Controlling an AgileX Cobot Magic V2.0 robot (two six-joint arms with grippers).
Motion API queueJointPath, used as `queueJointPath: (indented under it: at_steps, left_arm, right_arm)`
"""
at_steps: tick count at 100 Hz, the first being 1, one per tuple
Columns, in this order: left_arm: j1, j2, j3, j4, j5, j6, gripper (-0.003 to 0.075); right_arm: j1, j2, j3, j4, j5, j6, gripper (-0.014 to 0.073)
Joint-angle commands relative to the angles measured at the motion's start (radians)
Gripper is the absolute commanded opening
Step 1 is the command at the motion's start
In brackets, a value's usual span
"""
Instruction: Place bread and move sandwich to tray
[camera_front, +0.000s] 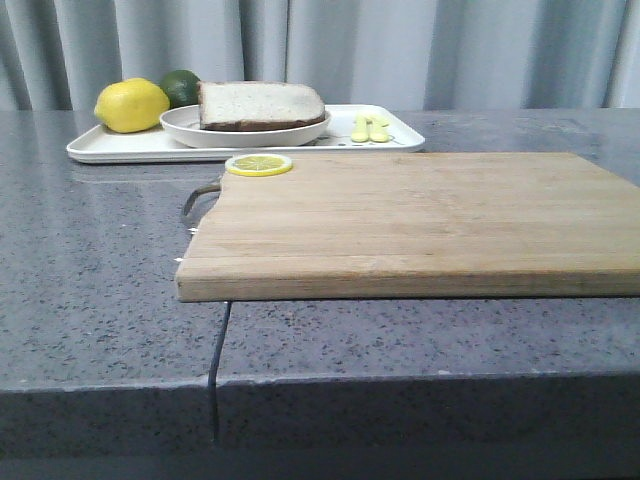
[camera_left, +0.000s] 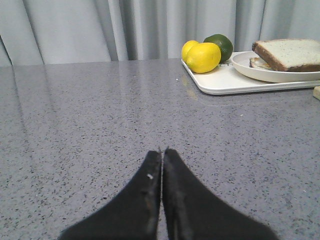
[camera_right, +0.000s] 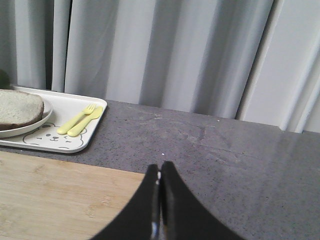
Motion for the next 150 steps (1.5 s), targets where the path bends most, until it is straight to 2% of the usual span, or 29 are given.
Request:
queueJointPath:
  at_steps: [1, 46, 62, 96, 122, 150]
  left_arm:
    - [0.004, -0.032, 0.017, -0.004, -0.074, -0.007, -0.0019]
    - [0.004, -0.032, 0.017, -0.004, -0.074, -0.007, -0.0019]
    - [0.004, -0.032, 0.017, -0.004, -0.074, -0.007, -0.0019]
    - [0.004, -0.032, 0.017, -0.004, -0.074, -0.007, -0.0019]
    - [0.004, -0.032, 0.017, -0.004, -0.074, -0.007, -0.0019]
    - [0.004, -0.032, 0.017, -0.004, -0.074, -0.007, -0.0019]
  right_arm:
    - [-0.006, 0.002, -0.029, -0.009, -0.081, -0.001, -0.0116]
    - [-0.006, 0.001, -0.017, -0.008, -0.071, 0.009, -0.0116]
    - [-0.006, -0.041, 0.094, -0.017, -0.119, 0.027, -0.0116]
    - [-0.006, -0.286, 0.391, -0.042, -0.193, 0.118, -0.0116]
    - [-0.006, -0.42, 0.489, -0.048, -0.196, 0.14, -0.0116]
    - [-0.006, -0.449, 0.488, -0.051, -0.154, 0.141, -0.0116]
